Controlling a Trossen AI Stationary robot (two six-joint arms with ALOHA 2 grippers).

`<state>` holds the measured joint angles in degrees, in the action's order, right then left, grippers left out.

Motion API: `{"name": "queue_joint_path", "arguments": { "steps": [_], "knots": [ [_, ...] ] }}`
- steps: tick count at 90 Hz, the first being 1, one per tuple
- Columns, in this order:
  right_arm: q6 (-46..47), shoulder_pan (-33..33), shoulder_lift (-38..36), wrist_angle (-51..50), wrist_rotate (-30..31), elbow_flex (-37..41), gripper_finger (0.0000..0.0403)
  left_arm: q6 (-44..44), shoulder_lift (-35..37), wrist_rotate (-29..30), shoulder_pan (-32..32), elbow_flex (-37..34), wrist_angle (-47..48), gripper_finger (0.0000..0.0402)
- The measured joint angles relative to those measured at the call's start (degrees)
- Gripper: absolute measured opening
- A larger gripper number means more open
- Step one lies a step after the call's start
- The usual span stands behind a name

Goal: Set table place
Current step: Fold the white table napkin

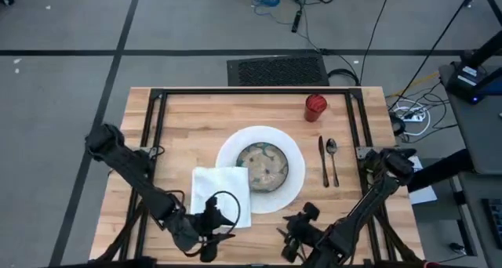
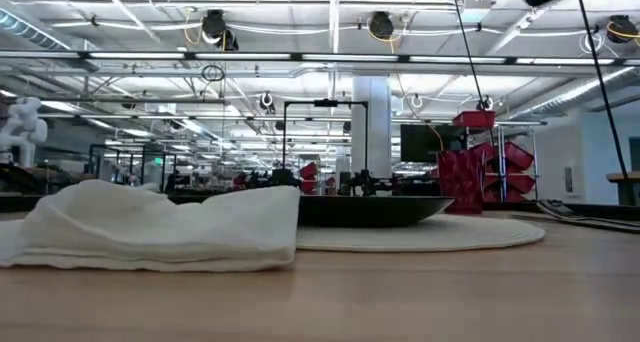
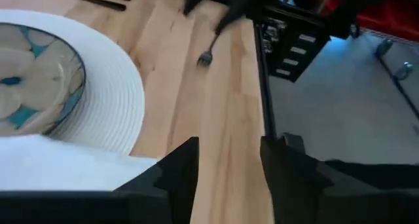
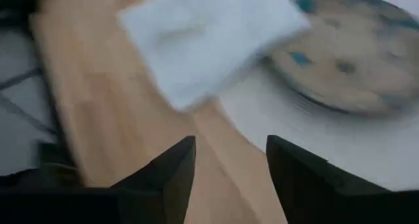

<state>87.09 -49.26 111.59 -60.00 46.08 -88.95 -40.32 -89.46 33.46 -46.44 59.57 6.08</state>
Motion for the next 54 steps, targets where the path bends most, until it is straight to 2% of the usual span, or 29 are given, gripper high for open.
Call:
{"name": "queue_joint_path", "arguments": {
  "steps": [6, 11, 19, 32, 43, 54],
  "knots": [
    [7.8, -0.4, 0.3, -5.5, -1.1, 0.1, 0.0166, -0.4, 1.9, 3.5, -1.7, 0.0, 3.7, 0.0149],
    [11.4, -0.5, 0.4, -6.3, -2.5, 0.8, 0.0162, -1.4, 2.9, 7.1, -3.1, 0.0, 7.5, 0.0149],
    [14.2, -0.5, 0.4, -3.4, -2.9, 3.3, 0.0156, -4.0, 3.8, 10.9, -4.8, 0.0, 13.4, 0.0149],
    [16.1, 1.4, 0.5, 4.8, -3.0, 9.1, 0.0146, -4.4, 3.3, 11.3, -6.2, 0.0, 19.0, 0.0149],
    [13.2, 5.3, 0.5, 14.4, -2.7, 13.9, 0.0142, -4.3, 1.4, 11.7, -6.1, 0.0, 19.1, 0.0149],
    [3.3, 9.6, 0.5, 26.5, -2.7, 16.8, 0.0142, -4.2, -0.6, 12.2, -4.2, 0.0, 19.0, 0.0149]
  ]
}}
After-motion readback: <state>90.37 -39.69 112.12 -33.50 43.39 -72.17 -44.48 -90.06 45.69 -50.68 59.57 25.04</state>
